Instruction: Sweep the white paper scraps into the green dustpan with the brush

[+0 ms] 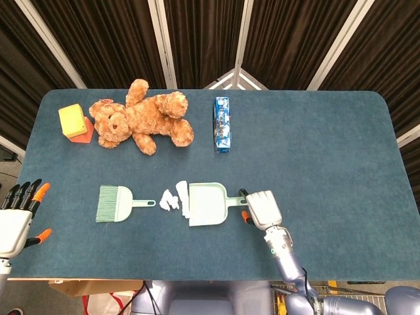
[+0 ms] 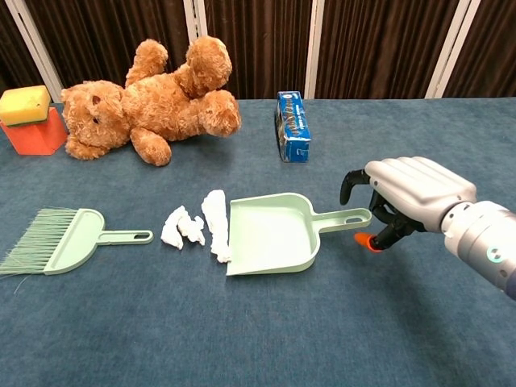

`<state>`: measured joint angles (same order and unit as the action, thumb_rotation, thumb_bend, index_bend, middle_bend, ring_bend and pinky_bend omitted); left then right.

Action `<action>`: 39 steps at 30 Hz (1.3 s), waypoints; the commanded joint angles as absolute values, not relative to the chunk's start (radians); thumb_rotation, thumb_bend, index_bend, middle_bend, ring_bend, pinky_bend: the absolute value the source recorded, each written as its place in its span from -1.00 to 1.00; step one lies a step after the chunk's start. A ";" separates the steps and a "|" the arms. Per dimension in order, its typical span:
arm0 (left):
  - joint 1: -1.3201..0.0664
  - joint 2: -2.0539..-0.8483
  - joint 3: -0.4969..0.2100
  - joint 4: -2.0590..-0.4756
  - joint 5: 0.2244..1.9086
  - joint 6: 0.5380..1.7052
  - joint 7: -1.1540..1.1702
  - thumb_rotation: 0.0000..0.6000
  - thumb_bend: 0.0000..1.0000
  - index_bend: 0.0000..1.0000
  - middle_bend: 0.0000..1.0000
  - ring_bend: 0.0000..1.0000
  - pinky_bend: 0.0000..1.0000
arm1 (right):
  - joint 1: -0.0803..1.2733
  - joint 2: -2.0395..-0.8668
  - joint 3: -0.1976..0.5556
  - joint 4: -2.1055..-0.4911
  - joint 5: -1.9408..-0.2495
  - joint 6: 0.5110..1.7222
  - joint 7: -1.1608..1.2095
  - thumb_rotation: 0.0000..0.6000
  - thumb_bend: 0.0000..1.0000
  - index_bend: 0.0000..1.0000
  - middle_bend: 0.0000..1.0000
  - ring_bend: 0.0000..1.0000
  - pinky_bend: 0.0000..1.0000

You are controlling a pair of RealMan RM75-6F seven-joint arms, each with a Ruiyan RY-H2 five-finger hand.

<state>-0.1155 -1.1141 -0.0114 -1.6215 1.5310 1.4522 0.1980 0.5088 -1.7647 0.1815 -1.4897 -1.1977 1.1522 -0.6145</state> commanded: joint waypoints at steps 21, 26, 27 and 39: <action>-0.128 -1.121 -0.017 -1.628 1.517 1.433 0.219 1.00 -1.00 -1.00 -1.00 -1.00 -1.00 | 0.546 -1.810 0.185 -1.421 -1.170 1.149 -0.603 1.00 -0.11 0.16 0.84 0.76 0.61; -0.162 -1.116 -0.057 -1.654 1.478 1.404 0.250 1.00 -0.92 -1.00 -1.00 -0.96 -0.76 | 0.553 -1.809 0.187 -1.418 -1.175 1.153 -0.603 1.00 -0.11 0.16 0.84 0.76 0.61; -0.173 -1.117 -0.068 -1.656 1.467 1.394 0.258 1.00 -0.87 -1.00 -0.97 -0.89 -0.67 | 0.554 -1.808 0.187 -1.417 -1.175 1.154 -0.604 1.00 -0.11 0.16 0.84 0.76 0.61; -0.374 -1.223 -0.208 -1.648 1.247 1.194 0.492 1.00 -0.66 -0.52 0.18 0.24 0.31 | 0.568 -1.793 0.189 -1.431 -1.182 1.161 -0.623 1.00 -0.11 0.16 0.84 0.76 0.61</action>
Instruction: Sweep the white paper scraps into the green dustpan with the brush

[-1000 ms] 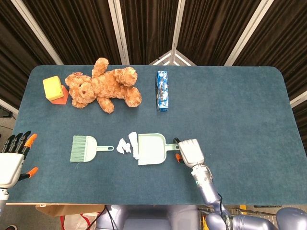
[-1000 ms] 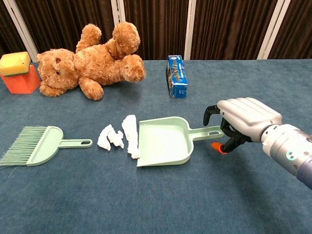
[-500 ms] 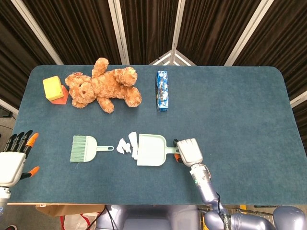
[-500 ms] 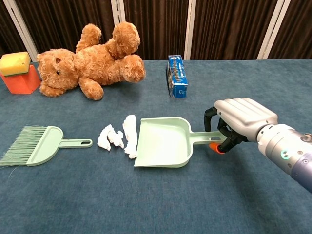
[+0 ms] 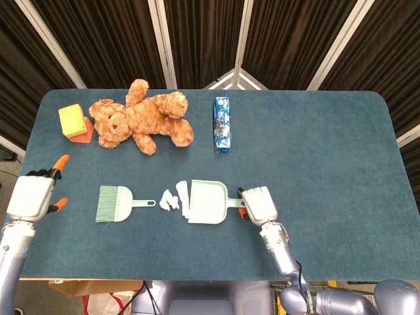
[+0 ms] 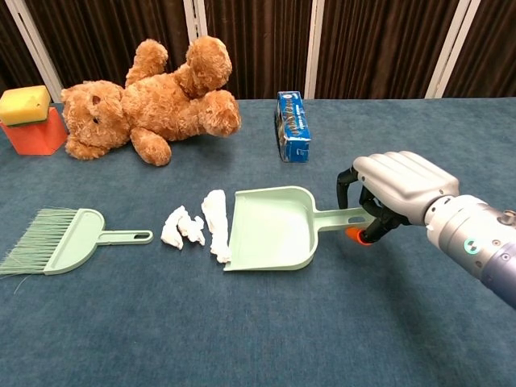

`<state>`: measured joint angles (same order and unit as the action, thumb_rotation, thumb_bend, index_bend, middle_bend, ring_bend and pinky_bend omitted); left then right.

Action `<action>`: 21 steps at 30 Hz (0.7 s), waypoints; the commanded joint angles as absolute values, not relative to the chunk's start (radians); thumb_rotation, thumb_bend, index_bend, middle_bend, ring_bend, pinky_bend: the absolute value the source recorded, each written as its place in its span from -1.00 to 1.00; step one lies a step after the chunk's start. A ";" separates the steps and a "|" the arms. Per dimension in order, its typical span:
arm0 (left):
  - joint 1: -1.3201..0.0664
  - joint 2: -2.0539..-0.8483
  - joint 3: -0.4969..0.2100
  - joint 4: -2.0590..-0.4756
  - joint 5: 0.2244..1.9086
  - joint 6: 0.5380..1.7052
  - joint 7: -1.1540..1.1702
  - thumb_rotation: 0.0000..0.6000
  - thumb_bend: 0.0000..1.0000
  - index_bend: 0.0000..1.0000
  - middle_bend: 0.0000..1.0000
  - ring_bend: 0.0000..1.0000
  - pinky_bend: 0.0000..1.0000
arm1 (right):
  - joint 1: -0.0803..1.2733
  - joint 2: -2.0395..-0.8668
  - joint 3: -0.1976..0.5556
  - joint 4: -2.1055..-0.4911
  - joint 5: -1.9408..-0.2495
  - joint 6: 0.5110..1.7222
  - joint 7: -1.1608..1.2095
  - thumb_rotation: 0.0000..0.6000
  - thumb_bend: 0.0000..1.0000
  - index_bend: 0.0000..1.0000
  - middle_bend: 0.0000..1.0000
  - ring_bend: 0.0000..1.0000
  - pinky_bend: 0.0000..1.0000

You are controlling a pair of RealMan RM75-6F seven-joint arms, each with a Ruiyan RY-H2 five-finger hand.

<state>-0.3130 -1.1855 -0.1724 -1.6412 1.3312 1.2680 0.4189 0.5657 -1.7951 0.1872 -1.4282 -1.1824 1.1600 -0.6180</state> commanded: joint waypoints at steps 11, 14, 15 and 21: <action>-0.496 -1.306 -0.229 -1.702 0.940 1.072 0.670 1.00 -0.63 -0.22 0.66 0.74 0.79 | 0.578 -1.794 0.191 -1.431 -1.163 1.167 -0.651 1.00 -0.11 0.16 0.84 0.76 0.61; -0.521 -1.338 -0.214 -1.702 0.897 1.078 0.719 1.00 -0.59 -0.21 0.69 0.77 0.83 | 0.579 -1.797 0.189 -1.425 -1.159 1.167 -0.655 1.00 -0.11 0.16 0.84 0.76 0.61; -0.530 -1.356 -0.207 -1.697 0.880 1.081 0.735 1.00 -0.57 -0.20 0.70 0.78 0.84 | 0.579 -1.797 0.187 -1.423 -1.159 1.168 -0.655 1.00 -0.11 0.16 0.84 0.76 0.61; -0.561 -1.434 -0.190 -1.677 0.822 1.098 0.757 1.00 -0.41 -0.13 0.81 0.88 0.95 | 0.579 -1.799 0.182 -1.419 -1.156 1.170 -0.657 1.00 -0.11 0.16 0.84 0.76 0.61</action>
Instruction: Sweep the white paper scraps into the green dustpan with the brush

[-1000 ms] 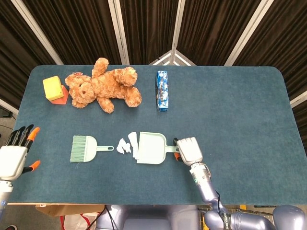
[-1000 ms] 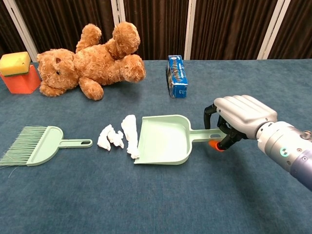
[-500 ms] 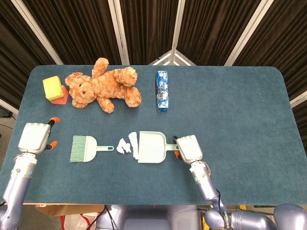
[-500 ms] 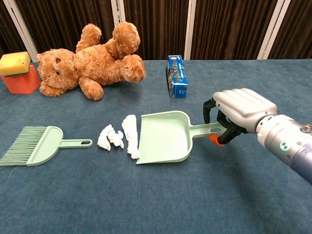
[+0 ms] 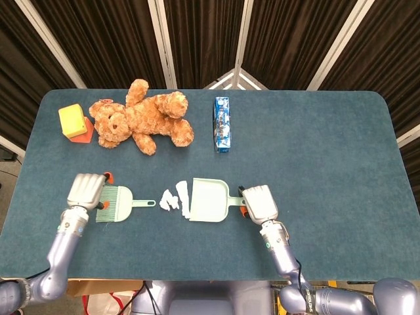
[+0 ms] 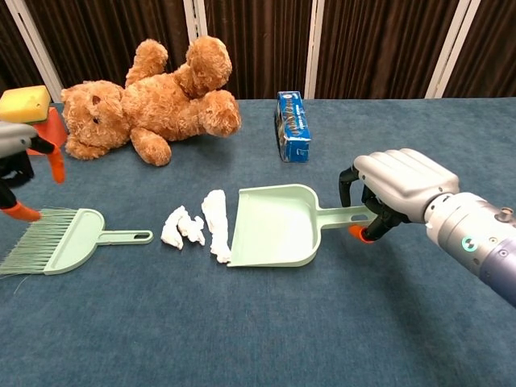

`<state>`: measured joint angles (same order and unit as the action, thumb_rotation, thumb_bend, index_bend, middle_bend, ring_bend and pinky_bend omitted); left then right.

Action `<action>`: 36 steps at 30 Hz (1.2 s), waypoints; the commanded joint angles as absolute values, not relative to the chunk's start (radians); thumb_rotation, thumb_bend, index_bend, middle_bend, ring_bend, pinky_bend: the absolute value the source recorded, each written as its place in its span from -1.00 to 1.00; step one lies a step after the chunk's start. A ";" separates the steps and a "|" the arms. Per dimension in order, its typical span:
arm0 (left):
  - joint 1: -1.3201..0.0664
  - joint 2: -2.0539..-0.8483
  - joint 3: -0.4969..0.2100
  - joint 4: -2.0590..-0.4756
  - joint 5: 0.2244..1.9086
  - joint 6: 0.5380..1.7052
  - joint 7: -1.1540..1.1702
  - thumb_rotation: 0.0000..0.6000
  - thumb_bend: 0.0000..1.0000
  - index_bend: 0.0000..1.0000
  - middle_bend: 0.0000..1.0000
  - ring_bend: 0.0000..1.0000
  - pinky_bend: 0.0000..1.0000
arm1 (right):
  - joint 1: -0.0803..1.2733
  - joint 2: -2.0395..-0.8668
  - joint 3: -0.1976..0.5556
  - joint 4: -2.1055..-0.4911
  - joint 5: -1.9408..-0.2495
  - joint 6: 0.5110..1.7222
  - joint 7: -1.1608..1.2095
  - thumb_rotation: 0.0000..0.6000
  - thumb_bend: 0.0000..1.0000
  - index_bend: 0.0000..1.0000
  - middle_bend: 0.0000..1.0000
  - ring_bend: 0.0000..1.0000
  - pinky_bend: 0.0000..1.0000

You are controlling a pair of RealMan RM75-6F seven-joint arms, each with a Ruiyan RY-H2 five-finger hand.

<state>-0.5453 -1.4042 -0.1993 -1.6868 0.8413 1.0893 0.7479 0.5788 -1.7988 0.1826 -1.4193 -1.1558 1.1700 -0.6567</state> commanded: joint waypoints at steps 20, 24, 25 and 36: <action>-0.599 -1.590 -0.148 -1.612 0.804 1.162 0.759 1.00 -0.23 -0.11 0.86 0.92 0.99 | 0.586 -1.815 0.173 -1.399 -1.158 1.167 -0.642 1.00 -0.10 0.16 0.84 0.76 0.61; -0.615 -1.618 -0.157 -1.610 0.779 1.158 0.768 1.00 -0.19 -0.10 0.87 0.92 1.00 | 0.587 -1.815 0.172 -1.399 -1.161 1.168 -0.643 1.00 -0.10 0.16 0.84 0.76 0.61; -0.620 -1.624 -0.159 -1.609 0.771 1.158 0.773 1.00 -0.18 -0.10 0.87 0.92 1.00 | 0.587 -1.815 0.172 -1.398 -1.161 1.169 -0.643 1.00 -0.10 0.16 0.84 0.76 0.61; -0.650 -1.681 -0.157 -1.585 0.726 1.176 0.810 1.00 -0.14 -0.11 0.87 0.93 1.00 | 0.586 -1.808 0.171 -1.393 -1.156 1.165 -0.636 1.00 -0.10 0.16 0.84 0.76 0.61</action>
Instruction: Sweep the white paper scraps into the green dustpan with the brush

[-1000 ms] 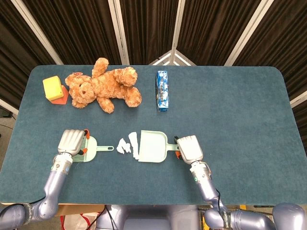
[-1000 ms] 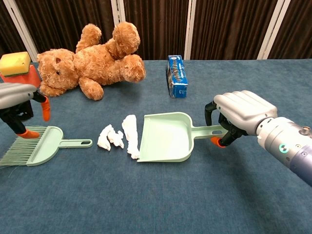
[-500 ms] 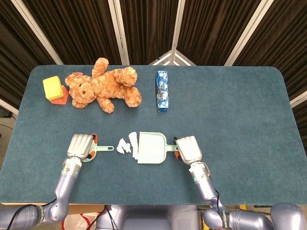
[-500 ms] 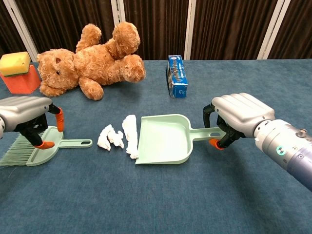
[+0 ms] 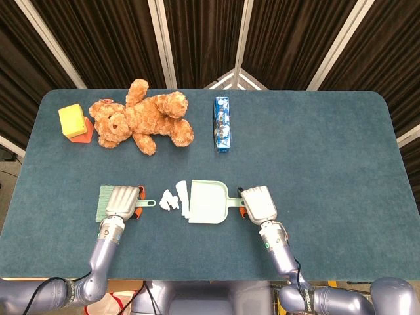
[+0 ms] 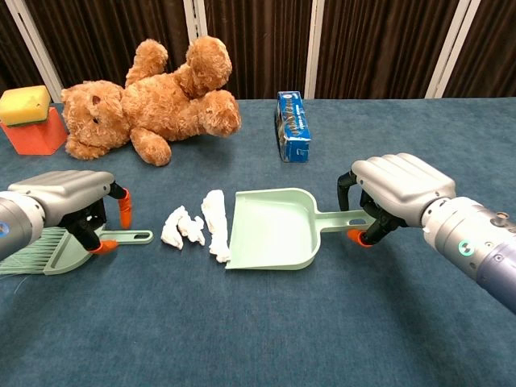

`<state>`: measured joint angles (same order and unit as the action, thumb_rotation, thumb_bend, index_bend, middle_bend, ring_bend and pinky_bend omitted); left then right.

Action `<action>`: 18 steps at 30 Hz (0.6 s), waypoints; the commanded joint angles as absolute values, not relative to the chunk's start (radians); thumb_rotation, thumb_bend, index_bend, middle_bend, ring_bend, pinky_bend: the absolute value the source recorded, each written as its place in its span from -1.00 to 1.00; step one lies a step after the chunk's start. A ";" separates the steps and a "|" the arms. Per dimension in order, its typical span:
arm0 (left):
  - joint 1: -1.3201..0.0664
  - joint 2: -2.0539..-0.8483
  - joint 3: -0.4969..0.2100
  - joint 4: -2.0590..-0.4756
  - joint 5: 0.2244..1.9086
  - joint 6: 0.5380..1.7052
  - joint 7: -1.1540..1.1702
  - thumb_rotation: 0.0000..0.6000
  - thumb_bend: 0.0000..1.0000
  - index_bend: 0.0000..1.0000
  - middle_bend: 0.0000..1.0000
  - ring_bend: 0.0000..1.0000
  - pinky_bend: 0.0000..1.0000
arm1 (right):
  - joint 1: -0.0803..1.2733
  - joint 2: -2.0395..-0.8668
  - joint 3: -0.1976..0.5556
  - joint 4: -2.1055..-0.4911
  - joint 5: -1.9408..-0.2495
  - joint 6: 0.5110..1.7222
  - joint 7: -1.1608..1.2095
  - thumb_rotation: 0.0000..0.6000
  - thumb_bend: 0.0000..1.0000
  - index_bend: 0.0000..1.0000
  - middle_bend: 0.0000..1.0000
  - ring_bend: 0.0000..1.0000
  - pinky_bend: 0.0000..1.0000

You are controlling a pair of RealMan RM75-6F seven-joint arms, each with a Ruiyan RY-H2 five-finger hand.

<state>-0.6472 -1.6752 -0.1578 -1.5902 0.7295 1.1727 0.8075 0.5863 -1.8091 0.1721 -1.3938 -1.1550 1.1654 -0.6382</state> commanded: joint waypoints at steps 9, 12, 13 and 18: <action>-0.651 -1.699 -0.144 -1.545 0.717 1.186 0.808 1.00 -0.14 -0.11 0.87 0.93 1.00 | 0.586 -1.813 0.168 -1.379 -1.158 1.163 -0.626 1.00 -0.09 0.16 0.84 0.76 0.61; -0.652 -1.700 -0.141 -1.539 0.715 1.183 0.807 1.00 -0.14 -0.11 0.87 0.93 1.00 | 0.585 -1.816 0.166 -1.375 -1.158 1.163 -0.626 1.00 -0.09 0.16 0.84 0.76 0.61; -0.652 -1.701 -0.141 -1.538 0.714 1.182 0.806 1.00 -0.14 -0.10 0.87 0.93 1.00 | 0.585 -1.816 0.166 -1.374 -1.158 1.162 -0.626 1.00 -0.09 0.16 0.84 0.76 0.61; -0.649 -1.715 -0.138 -1.524 0.731 1.181 0.781 1.00 -0.02 0.13 0.91 0.96 1.00 | 0.583 -1.816 0.163 -1.373 -1.159 1.165 -0.628 1.00 -0.08 0.16 0.84 0.76 0.61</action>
<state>-0.6504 -1.7115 -0.1391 -1.5273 0.7249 1.1793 0.7867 0.5834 -1.8160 0.1635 -1.3726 -1.1589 1.1647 -0.6278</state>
